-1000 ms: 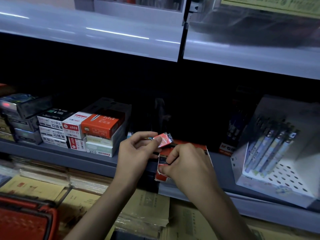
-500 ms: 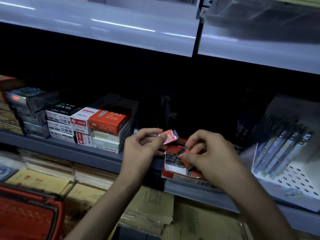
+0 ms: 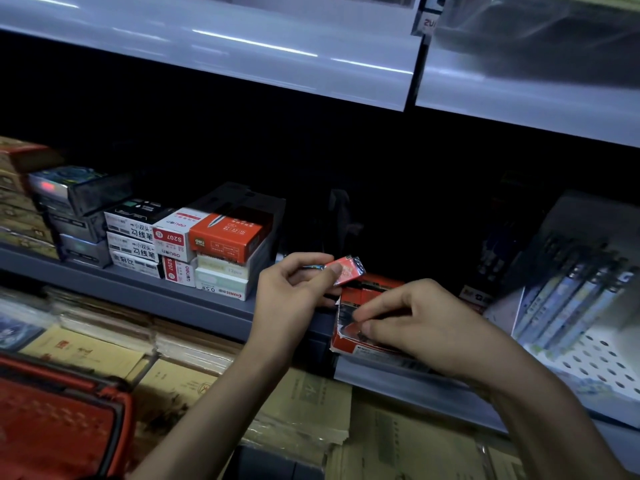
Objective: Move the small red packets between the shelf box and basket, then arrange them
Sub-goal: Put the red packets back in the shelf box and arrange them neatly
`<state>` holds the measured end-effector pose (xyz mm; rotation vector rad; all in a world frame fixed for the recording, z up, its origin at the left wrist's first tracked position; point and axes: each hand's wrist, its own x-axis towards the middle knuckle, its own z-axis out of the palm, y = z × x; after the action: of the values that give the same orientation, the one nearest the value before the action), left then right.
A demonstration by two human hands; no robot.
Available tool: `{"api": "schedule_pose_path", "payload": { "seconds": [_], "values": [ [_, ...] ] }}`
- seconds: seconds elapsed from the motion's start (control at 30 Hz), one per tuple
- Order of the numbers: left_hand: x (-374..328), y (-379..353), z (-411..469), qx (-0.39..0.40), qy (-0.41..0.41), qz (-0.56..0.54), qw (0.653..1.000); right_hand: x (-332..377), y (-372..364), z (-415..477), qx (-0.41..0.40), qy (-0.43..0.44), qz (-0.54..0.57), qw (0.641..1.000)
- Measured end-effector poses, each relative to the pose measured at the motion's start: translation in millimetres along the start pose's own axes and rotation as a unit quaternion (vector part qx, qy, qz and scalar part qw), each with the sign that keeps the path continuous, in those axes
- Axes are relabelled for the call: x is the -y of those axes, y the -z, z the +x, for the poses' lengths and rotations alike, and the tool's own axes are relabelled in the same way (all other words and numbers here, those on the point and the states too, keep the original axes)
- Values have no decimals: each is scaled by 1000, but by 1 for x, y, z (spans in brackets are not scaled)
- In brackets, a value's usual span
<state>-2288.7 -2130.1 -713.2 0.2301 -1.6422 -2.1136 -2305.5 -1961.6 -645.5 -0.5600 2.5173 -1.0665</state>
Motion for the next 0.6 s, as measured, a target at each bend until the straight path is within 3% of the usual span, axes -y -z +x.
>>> {"api": "schedule_pose_path", "payload": {
  "seconds": [0.1,0.3,0.6],
  "values": [
    [0,0,0,-2,2,-3,1000,1,-2,0,24,2,11,1000],
    [-2,-3,-3,-1,9,-10,1000,-3,-5,7,-41,25,9,999],
    [-1,-1,-5,-6,18,-7,1000,1,-15,13,-80,75,-136,985]
  ]
}}
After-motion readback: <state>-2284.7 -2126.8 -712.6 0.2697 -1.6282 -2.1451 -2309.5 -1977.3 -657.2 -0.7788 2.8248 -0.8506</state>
